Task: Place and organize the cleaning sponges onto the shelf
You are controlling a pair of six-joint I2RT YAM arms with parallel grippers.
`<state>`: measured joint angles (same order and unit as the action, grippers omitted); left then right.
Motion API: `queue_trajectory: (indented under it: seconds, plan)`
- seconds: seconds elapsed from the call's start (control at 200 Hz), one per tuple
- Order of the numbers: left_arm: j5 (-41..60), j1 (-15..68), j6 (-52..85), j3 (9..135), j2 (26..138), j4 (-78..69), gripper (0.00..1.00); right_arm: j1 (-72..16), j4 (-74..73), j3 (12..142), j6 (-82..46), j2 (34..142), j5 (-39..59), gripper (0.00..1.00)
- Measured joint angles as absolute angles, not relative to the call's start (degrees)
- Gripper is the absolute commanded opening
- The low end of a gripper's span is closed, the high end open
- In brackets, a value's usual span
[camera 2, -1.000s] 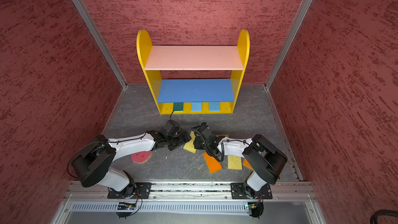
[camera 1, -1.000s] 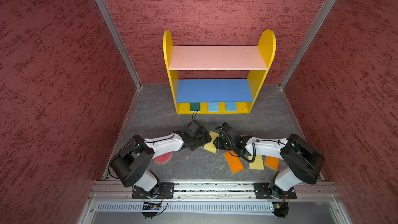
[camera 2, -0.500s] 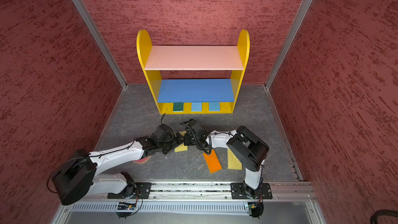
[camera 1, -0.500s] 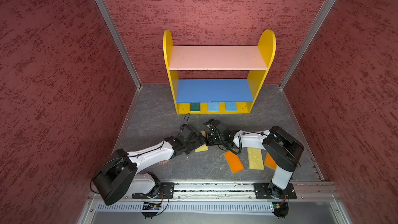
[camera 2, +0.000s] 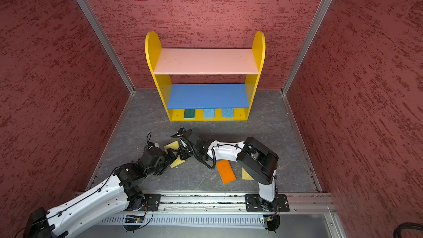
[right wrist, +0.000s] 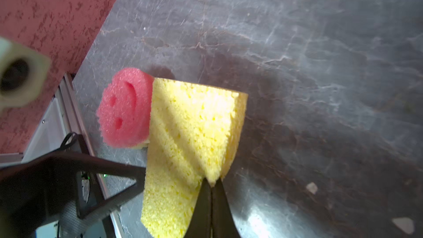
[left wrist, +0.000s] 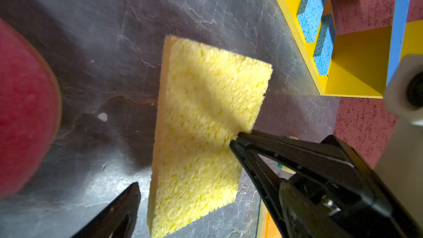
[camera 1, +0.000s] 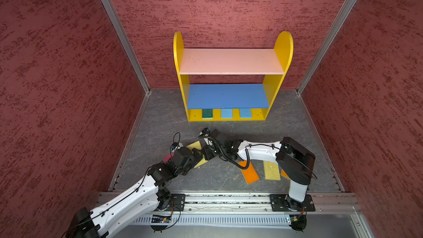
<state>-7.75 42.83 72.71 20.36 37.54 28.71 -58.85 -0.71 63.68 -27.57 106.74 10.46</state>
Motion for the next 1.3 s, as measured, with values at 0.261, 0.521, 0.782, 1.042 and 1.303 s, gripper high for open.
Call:
queue_trajectory:
  seconds: [0.261, 0.521, 0.782, 1.042, 1.303]
  plan:
    - [-8.97, 42.83, 73.60, 20.36, 37.63, 31.22, 0.94, -59.59, -0.51, 63.68, -26.26, 106.74, 9.34, 0.00]
    - [-8.86, 42.83, 73.45, 20.53, 42.44, 30.39, 0.96, -59.59, -0.34, 63.68, -25.98, 106.63, 8.14, 0.00]
    - [-7.09, 40.75, 70.91, 22.65, 44.38, 28.38, 0.97, -59.59, 0.16, 63.70, -24.80, 105.89, 5.61, 0.00]
    - [-0.93, 33.43, 64.75, 25.63, 47.94, 23.86, 0.98, -57.34, 1.74, 63.70, -24.34, 102.39, 4.54, 0.00]
    - [6.15, 27.99, 58.15, 28.62, 54.19, 18.76, 1.00, -51.40, 1.58, 63.72, -24.84, 98.98, 6.33, 0.00]
